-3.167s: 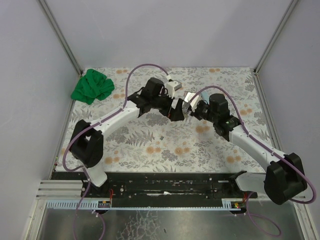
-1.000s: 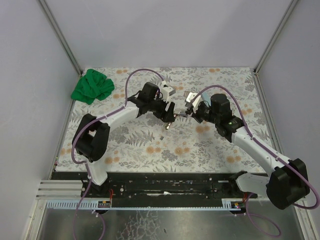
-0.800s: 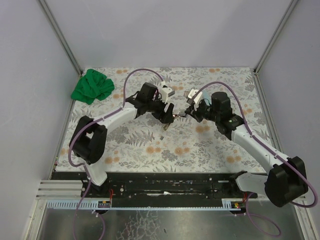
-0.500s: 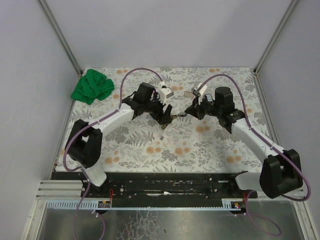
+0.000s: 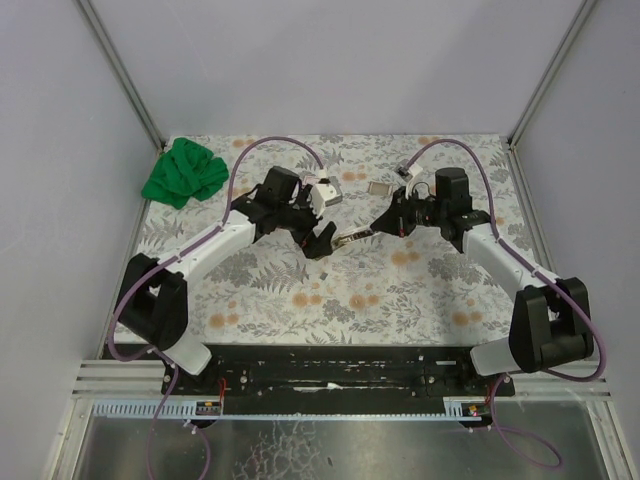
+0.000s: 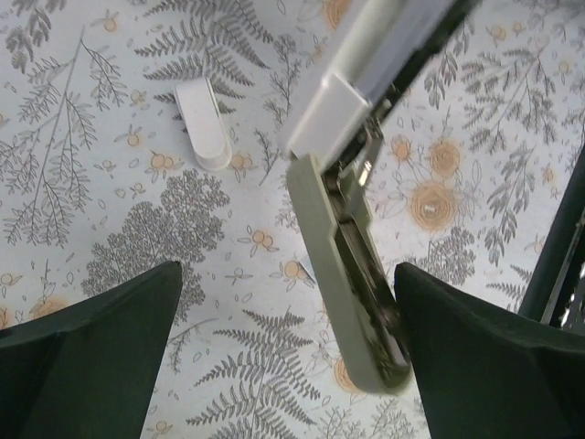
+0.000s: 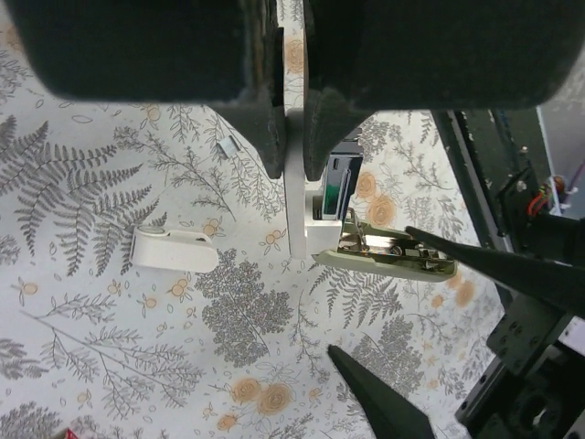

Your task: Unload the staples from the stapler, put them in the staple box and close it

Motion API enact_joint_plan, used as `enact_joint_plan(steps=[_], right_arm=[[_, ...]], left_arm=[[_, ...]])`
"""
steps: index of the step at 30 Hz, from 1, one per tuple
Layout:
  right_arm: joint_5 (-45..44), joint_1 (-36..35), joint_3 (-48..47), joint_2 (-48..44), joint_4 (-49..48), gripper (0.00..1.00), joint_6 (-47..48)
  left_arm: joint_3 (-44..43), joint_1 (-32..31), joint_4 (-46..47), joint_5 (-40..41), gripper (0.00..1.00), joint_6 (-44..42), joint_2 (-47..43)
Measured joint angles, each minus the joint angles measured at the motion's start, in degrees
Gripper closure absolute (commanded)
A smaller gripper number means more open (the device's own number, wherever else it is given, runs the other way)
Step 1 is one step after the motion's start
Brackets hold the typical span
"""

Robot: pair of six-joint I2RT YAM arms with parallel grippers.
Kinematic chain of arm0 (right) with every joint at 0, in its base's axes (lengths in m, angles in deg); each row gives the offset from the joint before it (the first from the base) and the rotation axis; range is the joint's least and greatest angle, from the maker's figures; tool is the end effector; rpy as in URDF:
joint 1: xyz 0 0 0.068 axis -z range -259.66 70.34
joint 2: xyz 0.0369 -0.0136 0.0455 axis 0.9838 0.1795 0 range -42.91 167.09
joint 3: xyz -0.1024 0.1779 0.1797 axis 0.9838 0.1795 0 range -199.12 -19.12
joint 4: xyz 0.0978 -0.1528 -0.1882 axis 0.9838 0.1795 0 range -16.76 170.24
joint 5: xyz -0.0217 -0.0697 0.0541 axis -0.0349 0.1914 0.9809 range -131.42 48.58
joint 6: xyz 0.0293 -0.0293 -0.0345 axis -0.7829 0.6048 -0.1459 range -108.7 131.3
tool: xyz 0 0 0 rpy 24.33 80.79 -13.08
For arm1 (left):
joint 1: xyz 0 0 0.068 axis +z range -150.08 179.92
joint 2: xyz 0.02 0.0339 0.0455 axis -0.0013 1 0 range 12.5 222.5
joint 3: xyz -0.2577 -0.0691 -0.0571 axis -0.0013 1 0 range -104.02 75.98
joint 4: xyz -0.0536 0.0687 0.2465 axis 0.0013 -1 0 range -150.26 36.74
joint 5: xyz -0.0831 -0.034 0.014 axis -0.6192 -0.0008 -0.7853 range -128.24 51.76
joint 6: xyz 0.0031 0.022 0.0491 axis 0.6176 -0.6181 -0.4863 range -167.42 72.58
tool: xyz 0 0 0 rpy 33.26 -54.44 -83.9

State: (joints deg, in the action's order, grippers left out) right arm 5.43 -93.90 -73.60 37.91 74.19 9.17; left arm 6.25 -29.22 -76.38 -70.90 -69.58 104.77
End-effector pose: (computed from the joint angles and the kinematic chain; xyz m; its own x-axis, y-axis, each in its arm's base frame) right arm 0.2954 0.1018 0.2741 -0.4736 -0.0940 -0.8757 -0.7797 0.5072 0.3672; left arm 0.2985 -0.1884 0.2646 -0.2995 0.5306 -0.7930 0.9205 0.3794 -0.0938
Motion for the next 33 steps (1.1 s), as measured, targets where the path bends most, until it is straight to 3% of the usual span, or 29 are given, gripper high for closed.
enact_joint_plan(steps=[24, 33], right_arm=[[7.5, 2.3, 0.1, 8.5, -7.2, 1.0, -18.9], [5.2, 2.3, 0.1, 8.4, -6.4, 1.0, -18.0]], left_arm=[[3.3, 0.3, -2.3, 0.3, 0.0, -4.6, -4.5], [0.0, -2.4, -2.3, 2.9, 0.0, 1.3, -1.1]])
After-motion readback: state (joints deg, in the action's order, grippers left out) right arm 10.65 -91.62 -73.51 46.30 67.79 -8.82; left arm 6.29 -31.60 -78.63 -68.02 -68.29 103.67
